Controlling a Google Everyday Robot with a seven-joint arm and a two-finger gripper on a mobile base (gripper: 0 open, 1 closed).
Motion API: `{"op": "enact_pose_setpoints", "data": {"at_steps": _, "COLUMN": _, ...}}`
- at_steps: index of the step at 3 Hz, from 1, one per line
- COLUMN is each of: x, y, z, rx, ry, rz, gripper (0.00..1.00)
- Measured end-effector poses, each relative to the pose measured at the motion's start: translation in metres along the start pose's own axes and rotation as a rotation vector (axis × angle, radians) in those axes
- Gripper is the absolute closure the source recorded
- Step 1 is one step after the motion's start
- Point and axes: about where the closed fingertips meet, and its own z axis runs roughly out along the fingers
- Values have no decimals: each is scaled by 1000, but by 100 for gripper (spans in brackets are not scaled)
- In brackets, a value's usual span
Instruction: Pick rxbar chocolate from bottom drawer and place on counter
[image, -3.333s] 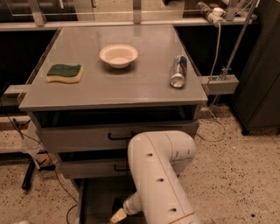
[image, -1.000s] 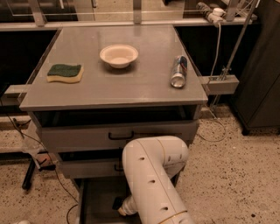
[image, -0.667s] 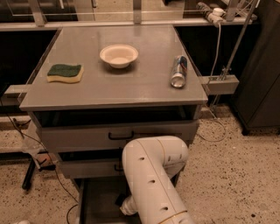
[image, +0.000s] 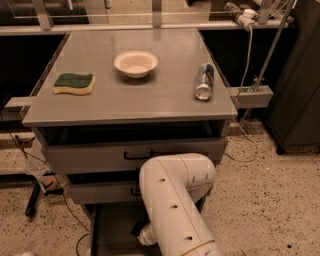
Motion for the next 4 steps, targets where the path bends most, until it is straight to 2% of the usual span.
{"op": "enact_pose_setpoints", "data": {"at_steps": 1, "x": -3, "y": 1, "z": -5, "rx": 0, "ry": 0, "rz": 0, "gripper": 100}}
{"op": "enact_pose_setpoints", "data": {"at_steps": 2, "x": -13, "y": -2, "z": -10, "rx": -23, "ry": -41, "rz": 23, "gripper": 100}}
{"op": "enact_pose_setpoints", "data": {"at_steps": 4, "x": -17, "y": -11, "z": -26, "rx": -89, "ry": -121, "rz": 116, "gripper": 100}}
